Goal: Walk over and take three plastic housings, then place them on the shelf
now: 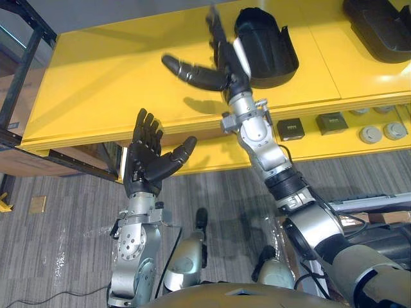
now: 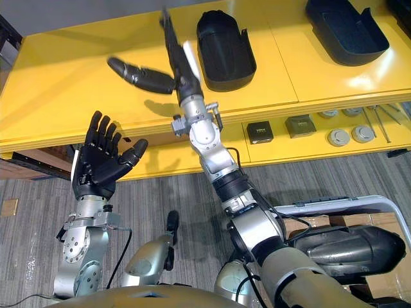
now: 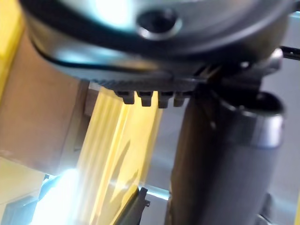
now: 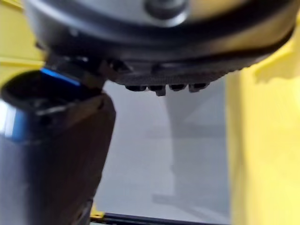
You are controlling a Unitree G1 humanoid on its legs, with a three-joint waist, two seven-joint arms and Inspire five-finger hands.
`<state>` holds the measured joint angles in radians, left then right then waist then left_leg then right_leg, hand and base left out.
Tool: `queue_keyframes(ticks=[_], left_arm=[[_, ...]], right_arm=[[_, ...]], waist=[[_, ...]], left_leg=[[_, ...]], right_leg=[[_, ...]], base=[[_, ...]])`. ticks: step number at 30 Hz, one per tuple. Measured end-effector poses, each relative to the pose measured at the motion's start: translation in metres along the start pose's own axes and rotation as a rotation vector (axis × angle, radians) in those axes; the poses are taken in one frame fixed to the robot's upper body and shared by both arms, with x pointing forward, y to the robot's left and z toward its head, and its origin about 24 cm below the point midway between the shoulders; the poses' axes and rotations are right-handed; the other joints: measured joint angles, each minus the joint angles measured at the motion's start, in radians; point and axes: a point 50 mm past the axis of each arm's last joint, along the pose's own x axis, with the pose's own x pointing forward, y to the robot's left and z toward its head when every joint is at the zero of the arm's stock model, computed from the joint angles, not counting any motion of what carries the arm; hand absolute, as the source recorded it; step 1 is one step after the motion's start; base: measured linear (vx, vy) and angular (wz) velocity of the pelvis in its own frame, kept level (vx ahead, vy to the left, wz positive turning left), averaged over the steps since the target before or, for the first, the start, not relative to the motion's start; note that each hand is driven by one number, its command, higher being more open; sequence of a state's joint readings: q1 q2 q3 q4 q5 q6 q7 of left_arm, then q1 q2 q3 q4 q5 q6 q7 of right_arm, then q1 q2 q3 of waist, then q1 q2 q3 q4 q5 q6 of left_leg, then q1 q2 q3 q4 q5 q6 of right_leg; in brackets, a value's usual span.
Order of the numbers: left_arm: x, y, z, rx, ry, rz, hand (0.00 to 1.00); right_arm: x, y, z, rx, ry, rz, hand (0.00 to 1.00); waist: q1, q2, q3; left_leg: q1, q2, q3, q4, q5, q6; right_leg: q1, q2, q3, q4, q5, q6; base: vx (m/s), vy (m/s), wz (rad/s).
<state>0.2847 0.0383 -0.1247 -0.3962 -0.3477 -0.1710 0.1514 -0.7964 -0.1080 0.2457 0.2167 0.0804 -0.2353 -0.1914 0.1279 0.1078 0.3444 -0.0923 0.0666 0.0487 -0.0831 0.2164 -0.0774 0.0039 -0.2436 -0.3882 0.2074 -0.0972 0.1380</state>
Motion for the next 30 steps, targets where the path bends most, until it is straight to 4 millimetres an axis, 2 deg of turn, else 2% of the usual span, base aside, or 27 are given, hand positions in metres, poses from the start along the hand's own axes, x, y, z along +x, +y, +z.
queue_keyframes(ticks=[2, 3, 4, 6, 11, 13, 16, 22, 25, 30], left_arm=[[0.000, 0.002, -0.001, 0.005, 0.006, 0.011, 1.00], [0.000, 0.002, -0.002, 0.007, 0.009, 0.014, 1.00], [0.000, 0.003, -0.003, 0.014, 0.016, 0.015, 1.00], [-0.001, 0.005, -0.005, 0.023, 0.028, 0.017, 1.00], [-0.001, 0.005, -0.006, 0.018, 0.032, 0.024, 1.00], [-0.001, 0.004, -0.007, 0.015, 0.036, 0.021, 1.00], [0.000, -0.002, -0.008, 0.006, 0.037, -0.004, 1.00], [0.000, 0.001, -0.007, 0.035, 0.039, -0.012, 1.00], [0.001, 0.003, -0.006, 0.041, 0.036, -0.007, 1.00], [0.003, 0.004, 0.002, 0.043, 0.003, -0.001, 1.00]], right_arm=[[0.003, -0.024, 0.022, -0.045, -0.098, -0.076, 1.00], [0.002, -0.031, 0.024, -0.063, -0.106, -0.096, 1.00], [-0.002, -0.046, 0.025, -0.097, -0.106, -0.141, 1.00], [-0.016, -0.075, 0.017, -0.157, -0.053, -0.215, 1.00], [-0.050, -0.107, -0.007, -0.154, 0.112, -0.282, 1.00], [-0.059, -0.111, -0.014, -0.165, 0.156, -0.281, 1.00], [-0.064, -0.114, -0.023, -0.167, 0.201, -0.285, 1.00], [-0.071, -0.116, -0.040, -0.138, 0.283, -0.253, 1.00], [-0.076, -0.116, -0.050, -0.137, 0.331, -0.239, 1.00], [-0.081, -0.116, -0.064, -0.135, 0.379, -0.217, 1.00]], waist=[[-0.012, -0.007, 0.003], [-0.018, -0.009, 0.003], [-0.025, -0.011, 0.004], [-0.042, -0.014, 0.003], [-0.057, -0.017, 0.003], [-0.075, -0.019, 0.004], [-0.081, -0.026, 0.008], [-0.067, -0.055, 0.006], [-0.050, -0.056, 0.006], [-0.044, -0.056, 0.006]], left_leg=[[0.006, 0.000, 0.007, 0.000, 0.000, 0.001], [0.007, 0.000, 0.009, 0.000, 0.000, 0.001], [0.011, 0.000, 0.014, 0.000, -0.001, 0.003], [0.013, 0.003, 0.027, -0.001, -0.002, 0.004], [0.013, 0.017, 0.061, -0.001, -0.004, 0.006], [0.015, 0.018, 0.064, 0.000, -0.004, 0.006], [0.028, 0.021, 0.069, -0.001, -0.005, 0.004], [0.028, 0.029, 0.066, -0.001, -0.008, 0.001], [0.026, 0.029, 0.063, -0.001, -0.008, 0.000], [0.004, 0.026, 0.036, -0.001, 0.005, 0.008]], right_leg=[[0.001, 0.000, 0.008, -0.001, 0.003, 0.003], [0.002, 0.000, 0.010, -0.002, 0.004, 0.004], [0.003, 0.000, 0.015, -0.003, 0.004, 0.005], [0.003, 0.004, 0.024, -0.015, 0.009, 0.001], [0.001, 0.023, 0.052, -0.054, 0.050, 0.002], [0.005, 0.025, 0.060, -0.054, 0.053, 0.003], [0.014, 0.027, 0.066, -0.053, 0.053, 0.003], [0.015, 0.035, 0.064, -0.053, 0.050, -0.002], [0.015, 0.035, 0.062, -0.053, 0.050, -0.002], [0.012, 0.035, 0.034, -0.051, 0.051, -0.002]], base=[[-0.03, -0.027, -0.08], [-0.05, -0.020, -0.10], [-0.05, -0.018, -0.13], [-0.05, -0.023, -0.16], [0.00, -0.031, -0.22], [0.03, -0.037, -0.08], [-0.01, -0.036, -0.04], [-0.04, -0.022, 0.02], [-0.02, -0.014, 0.02], [0.00, -0.032, 0.16]])
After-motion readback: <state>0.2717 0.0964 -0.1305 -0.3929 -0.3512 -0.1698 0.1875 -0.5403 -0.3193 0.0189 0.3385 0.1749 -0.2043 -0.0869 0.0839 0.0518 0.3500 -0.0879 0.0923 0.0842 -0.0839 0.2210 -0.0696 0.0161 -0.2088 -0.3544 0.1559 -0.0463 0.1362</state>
